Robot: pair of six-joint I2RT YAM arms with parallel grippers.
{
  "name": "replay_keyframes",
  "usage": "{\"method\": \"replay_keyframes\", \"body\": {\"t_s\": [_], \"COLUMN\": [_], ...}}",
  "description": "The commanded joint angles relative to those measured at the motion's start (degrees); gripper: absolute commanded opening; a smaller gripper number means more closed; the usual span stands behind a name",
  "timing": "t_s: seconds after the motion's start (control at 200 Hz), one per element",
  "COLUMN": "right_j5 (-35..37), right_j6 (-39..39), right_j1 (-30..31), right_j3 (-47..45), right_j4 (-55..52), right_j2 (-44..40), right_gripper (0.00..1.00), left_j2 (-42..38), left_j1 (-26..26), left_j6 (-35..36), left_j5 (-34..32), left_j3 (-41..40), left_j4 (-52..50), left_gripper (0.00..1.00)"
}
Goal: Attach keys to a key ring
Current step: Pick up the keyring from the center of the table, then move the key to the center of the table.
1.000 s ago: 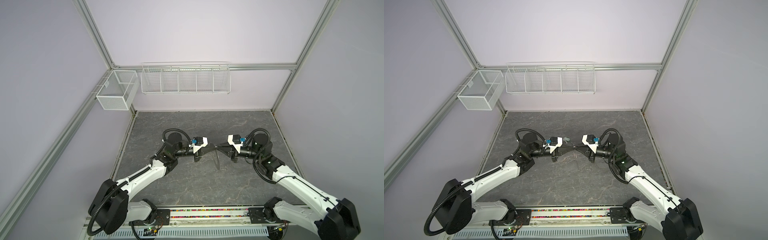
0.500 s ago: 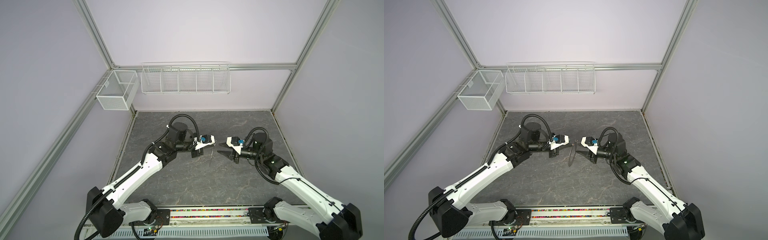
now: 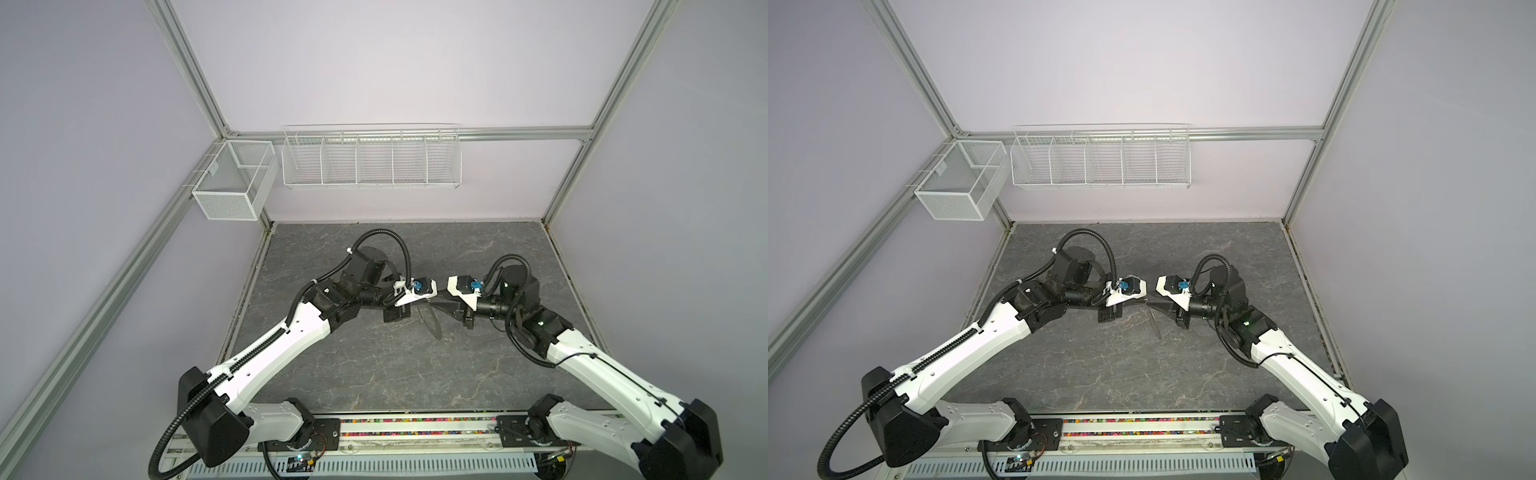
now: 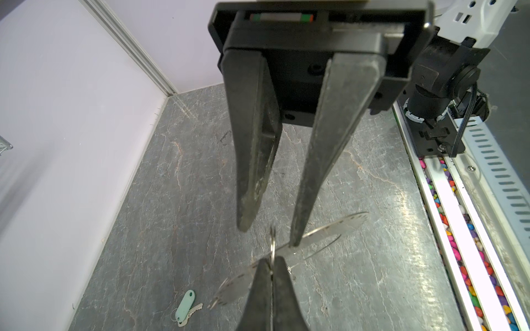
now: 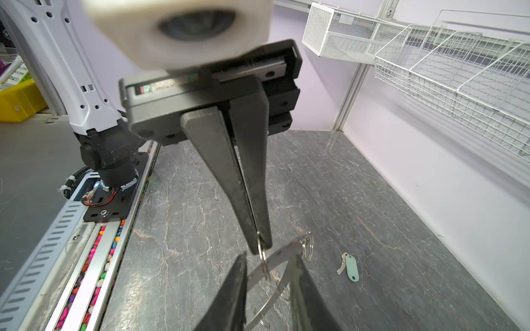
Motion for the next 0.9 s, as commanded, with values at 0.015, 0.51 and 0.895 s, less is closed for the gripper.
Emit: {"method": "replay_keyframes", "body": {"t_s": [0.015,0.51,0.895], "right_j5": [-0.9,12.3,59.7], "right_j6": [-1.3,5.8,41.7], "right_j1": [0.4,-0.7,-5.1], "right_j3": [0.6,-1.9,-8.8], "right_j4": [0.6,-4.8,-20.4], "right_j2": [0.2,-5.7,-12.4], "right_gripper": [0.28,0.41,0.58], "left_j2": [-0.5,-1.4,-2.0], "left_j1": [-0.2,0.6,4.5], "left_j6": [0.2,-0.5,-2.4], "left_j5": [0.8,-0.6,0.7], "left_j3": [1.9,-0.9,-5.2], "left_j4": [-0.6,-0.1,4.2], "left_gripper": [0.0,0.0,0.0]}}
